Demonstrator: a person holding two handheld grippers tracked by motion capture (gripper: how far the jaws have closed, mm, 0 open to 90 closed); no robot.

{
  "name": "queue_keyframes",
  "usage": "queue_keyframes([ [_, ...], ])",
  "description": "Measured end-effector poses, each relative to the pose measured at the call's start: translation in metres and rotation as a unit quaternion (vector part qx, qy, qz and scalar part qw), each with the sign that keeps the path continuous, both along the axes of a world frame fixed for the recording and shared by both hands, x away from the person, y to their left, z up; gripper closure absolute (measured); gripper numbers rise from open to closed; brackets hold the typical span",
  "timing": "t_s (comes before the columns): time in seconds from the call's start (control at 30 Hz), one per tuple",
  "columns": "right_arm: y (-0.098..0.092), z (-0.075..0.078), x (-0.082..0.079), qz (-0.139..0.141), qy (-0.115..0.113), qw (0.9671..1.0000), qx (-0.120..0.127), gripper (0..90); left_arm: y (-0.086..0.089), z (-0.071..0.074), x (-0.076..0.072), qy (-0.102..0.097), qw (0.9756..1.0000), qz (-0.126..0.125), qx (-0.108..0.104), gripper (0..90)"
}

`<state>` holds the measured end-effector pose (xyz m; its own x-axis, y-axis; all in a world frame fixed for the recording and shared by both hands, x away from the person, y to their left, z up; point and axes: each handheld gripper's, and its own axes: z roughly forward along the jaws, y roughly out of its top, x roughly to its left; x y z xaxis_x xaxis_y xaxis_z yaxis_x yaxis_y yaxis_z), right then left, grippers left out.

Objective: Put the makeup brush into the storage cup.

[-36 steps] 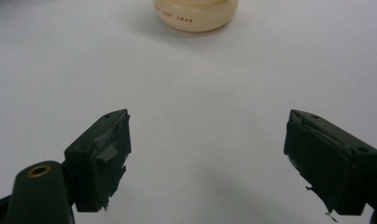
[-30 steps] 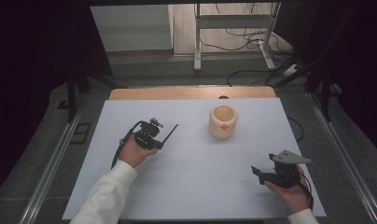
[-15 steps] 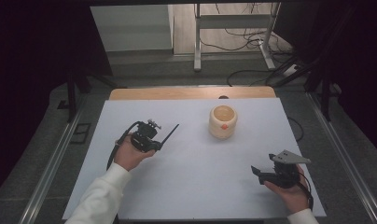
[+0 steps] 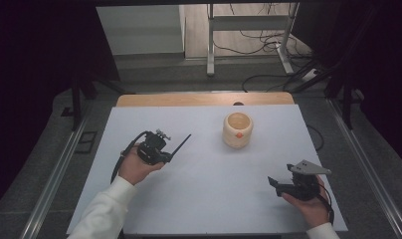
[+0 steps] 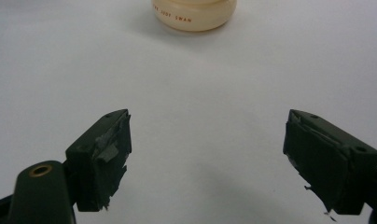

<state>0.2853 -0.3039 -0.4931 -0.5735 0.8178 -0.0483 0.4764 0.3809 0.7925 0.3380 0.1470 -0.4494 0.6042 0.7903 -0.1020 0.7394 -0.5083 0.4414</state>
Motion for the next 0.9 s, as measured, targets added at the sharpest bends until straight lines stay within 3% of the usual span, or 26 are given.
queue_keyframes([
  [0.37,0.001,0.0,0.0,-0.001,0.002,1.0,-0.002,16.1,-0.001,0.006,-0.007,-0.012,0.9998,-0.013,-0.003,83.9],
  [0.9,0.002,-0.001,0.0,0.0,0.003,1.0,-0.005,16.1,-0.011,0.001,-0.015,-0.034,0.9981,-0.05,-0.01,83.9],
])
